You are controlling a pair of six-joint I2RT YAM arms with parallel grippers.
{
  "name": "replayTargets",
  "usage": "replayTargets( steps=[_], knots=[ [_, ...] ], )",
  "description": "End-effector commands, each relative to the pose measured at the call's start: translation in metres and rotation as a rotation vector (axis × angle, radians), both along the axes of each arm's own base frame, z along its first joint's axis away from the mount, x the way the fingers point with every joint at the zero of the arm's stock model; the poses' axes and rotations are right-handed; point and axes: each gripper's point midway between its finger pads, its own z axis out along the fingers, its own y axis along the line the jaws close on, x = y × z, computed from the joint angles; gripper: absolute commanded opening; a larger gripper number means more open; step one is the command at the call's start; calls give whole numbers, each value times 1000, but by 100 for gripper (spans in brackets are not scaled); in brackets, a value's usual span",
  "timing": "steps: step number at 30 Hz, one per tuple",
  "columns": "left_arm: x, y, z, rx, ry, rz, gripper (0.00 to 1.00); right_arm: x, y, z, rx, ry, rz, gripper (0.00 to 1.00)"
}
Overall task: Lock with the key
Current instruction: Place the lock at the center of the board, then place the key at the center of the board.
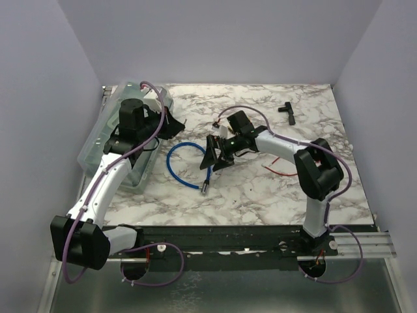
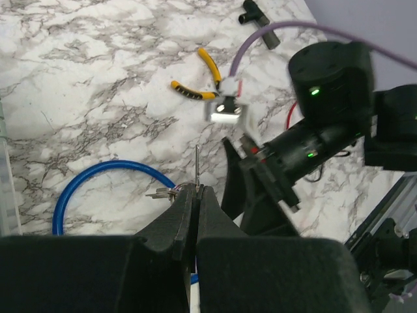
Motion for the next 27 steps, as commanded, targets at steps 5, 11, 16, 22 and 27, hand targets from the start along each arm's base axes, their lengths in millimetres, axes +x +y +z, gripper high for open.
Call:
replayTargets(
  steps=[5,11,16,22,27],
  knots=[
    [-17,-7,-42,111,-4,-116,0,18,-55,50,36,-196,4,100],
    [-27,-22,-105,233,109,-163,0,38,-129,69,16,-304,-74,100],
    [-42,-36,-161,388,217,-222,0,44,-193,73,-101,-390,-99,99],
    [-36,-29,-199,514,294,-187,0,41,-267,83,-235,-500,-120,100],
    [-33,-21,-216,583,337,-163,0,39,-323,68,-343,-508,-112,98]
  ],
)
